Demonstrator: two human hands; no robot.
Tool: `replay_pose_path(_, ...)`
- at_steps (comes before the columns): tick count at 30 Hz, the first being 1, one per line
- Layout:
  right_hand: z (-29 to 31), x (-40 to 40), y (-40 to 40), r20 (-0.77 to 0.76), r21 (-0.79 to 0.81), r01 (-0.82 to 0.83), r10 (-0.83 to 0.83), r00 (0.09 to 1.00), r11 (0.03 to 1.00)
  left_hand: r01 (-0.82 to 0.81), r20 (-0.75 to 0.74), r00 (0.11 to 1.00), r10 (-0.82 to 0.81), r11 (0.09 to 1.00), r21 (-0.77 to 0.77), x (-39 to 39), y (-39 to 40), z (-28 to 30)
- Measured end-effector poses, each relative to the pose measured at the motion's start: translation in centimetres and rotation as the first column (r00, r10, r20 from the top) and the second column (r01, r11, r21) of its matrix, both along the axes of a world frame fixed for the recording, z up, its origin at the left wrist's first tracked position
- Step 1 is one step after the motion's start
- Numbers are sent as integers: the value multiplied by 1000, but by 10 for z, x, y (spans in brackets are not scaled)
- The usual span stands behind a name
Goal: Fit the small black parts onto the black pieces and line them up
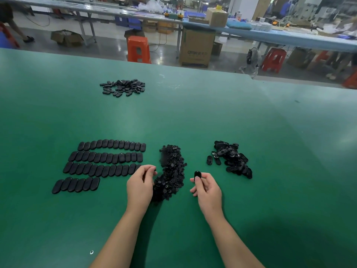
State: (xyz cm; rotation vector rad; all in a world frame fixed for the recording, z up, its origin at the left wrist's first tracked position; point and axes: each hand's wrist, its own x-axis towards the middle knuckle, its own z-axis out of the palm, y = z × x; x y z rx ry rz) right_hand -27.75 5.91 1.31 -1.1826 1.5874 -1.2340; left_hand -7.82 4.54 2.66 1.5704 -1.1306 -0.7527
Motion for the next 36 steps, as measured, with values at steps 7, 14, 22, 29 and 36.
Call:
replay_pose_path(7, -5, -1, -3, -37, -4, 45, -45, 998, 999, 160, -453, 883, -123, 986, 43, -29, 0, 25)
replay_pose_path(14, -6, -1, -3, 80, 13, 37, -38, 996, 999, 249, -379, 902, -206, 966, 67, -46, 2, 22)
replay_pose_path(22, -4, 0, -4, 83, -5, 32, -31, 996, 999, 293, -510, 840, -188, 947, 134, -62, 1, 15)
replay_pose_path(29, -3, 0, -3, 76, -13, 26, -25, 997, 1000, 284, -540, 828, -150, 943, 173, -77, 2, 18)
replay_pose_path(36, -6, 1, -3, 29, -15, 14, -14, 999, 1000, 205, -447, 890, -88, 954, 220, -85, 1, 19)
